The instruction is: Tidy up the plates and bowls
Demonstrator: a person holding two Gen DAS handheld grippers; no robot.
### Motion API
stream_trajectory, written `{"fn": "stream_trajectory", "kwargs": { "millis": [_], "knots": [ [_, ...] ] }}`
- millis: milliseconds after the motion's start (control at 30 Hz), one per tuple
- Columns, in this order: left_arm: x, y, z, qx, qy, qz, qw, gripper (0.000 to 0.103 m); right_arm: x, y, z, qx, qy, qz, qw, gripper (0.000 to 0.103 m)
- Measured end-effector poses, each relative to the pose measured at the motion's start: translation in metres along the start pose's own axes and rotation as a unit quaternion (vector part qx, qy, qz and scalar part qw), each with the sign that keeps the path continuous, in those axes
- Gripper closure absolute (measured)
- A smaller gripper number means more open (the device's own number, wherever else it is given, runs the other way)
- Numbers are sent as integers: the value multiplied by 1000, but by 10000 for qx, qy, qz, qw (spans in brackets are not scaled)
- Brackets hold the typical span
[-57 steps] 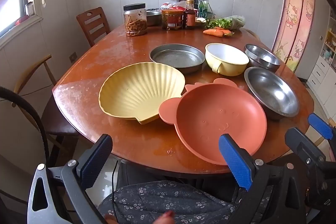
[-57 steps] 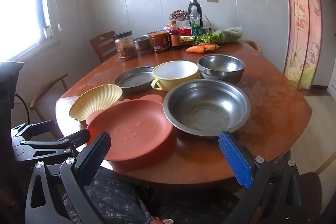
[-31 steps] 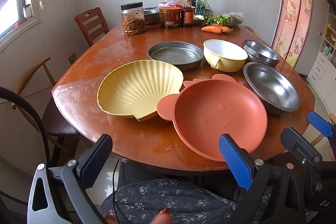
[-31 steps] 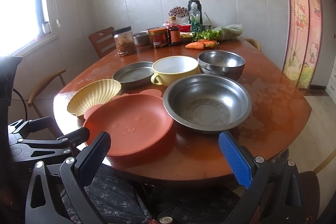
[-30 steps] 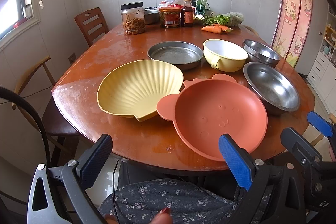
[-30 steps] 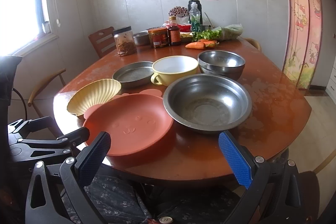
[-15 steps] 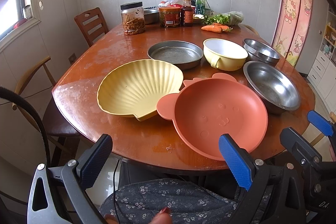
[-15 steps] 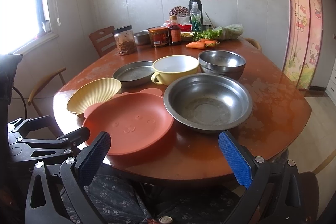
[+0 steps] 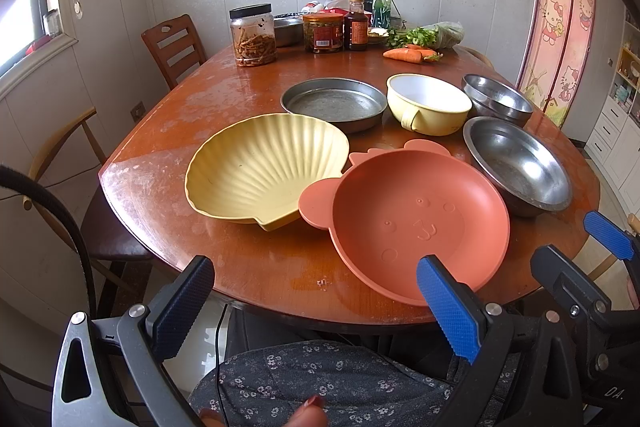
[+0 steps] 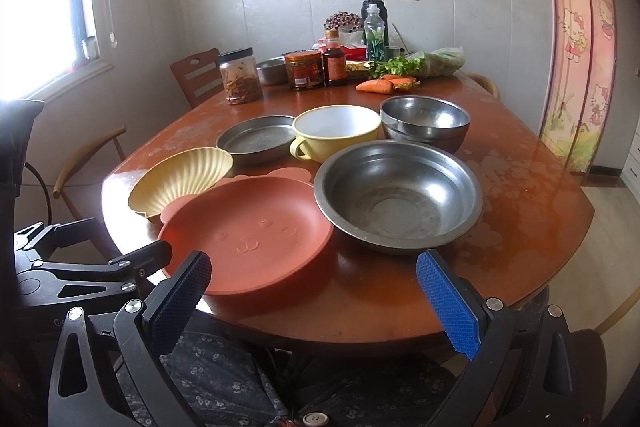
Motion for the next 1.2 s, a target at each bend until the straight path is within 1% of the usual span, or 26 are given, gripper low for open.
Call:
{"fn": "stream_trajectory", "kwargs": {
  "millis": [767, 933, 1033, 1200],
  "knots": [
    [-3, -3, -1, -70, 38, -26, 10000, 1, -1, 0, -3, 10, 61, 14, 10000, 0],
    [-3, -2, -10, -96, 170, -15, 9998, 1, 1, -2, -8, 26, 125, -9, 9999, 0],
    [-3, 1, -20, -71, 279, 36, 9996, 1, 5, -2, -14, 104, 195, 2, 9998, 0],
    [-3, 4, -48, -74, 652, 100, 9978, 1, 22, -4, -31, 316, 328, 35, 9990, 0]
  ]
}}
Point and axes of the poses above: each gripper's, at about its wrist camera, not at the fingertips, and y roughly against the way its jaws point, z to its right, x to its top, the point moved 4 cm from there along -y, roughly the way its jaws point, and after that the axes turned 12 degrees about -y, right-handed, at the moved point
